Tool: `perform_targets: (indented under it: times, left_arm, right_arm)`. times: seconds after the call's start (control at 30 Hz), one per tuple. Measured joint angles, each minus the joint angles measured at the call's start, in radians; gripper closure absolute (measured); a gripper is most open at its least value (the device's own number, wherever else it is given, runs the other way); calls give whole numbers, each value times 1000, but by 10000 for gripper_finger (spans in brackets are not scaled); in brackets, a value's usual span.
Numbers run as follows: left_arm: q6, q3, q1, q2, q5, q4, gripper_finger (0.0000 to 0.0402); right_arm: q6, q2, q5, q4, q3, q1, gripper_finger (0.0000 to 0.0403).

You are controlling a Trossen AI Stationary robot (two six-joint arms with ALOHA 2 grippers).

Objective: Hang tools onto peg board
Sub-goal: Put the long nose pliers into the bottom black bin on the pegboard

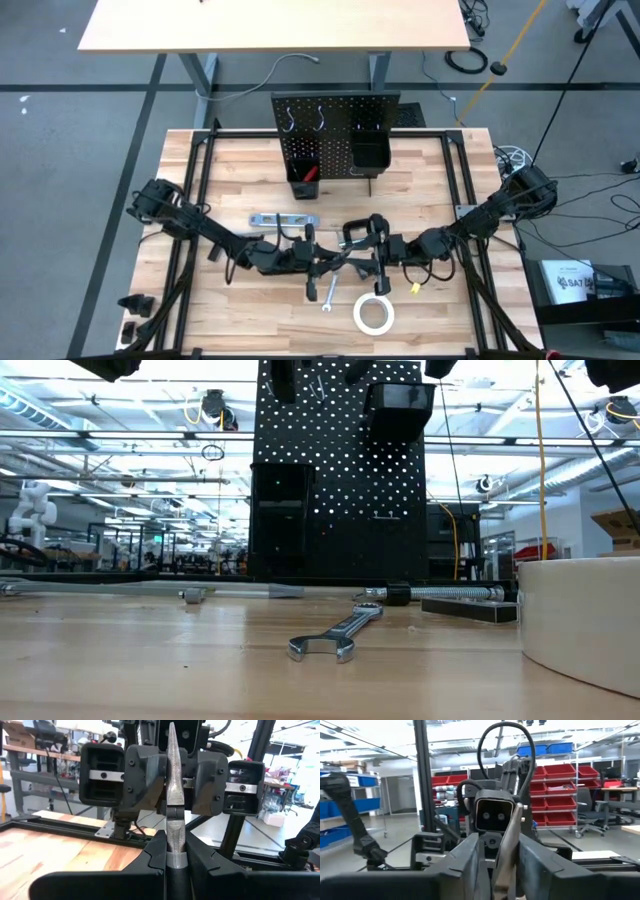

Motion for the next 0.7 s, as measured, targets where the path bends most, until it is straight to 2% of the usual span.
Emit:
perform_targets:
  times: [0.27,0.33,0.57,0.7]
  left_arm:
    - [5,0,8,0,17,-8,367]
    - [6,0,7,0,16,-14,363]
    - [-6,1,9,-1,7,-50,291]
    - [-7,1,8,-1,30,-75,281]
  right_arm:
    - [5,-1,-5,-21,1,-18,379]
    - [8,-1,-8,-32,2,-21,379]
    - [19,1,-10,-91,1,-30,379]
    - [34,0,-10,-114,1,-32,379]
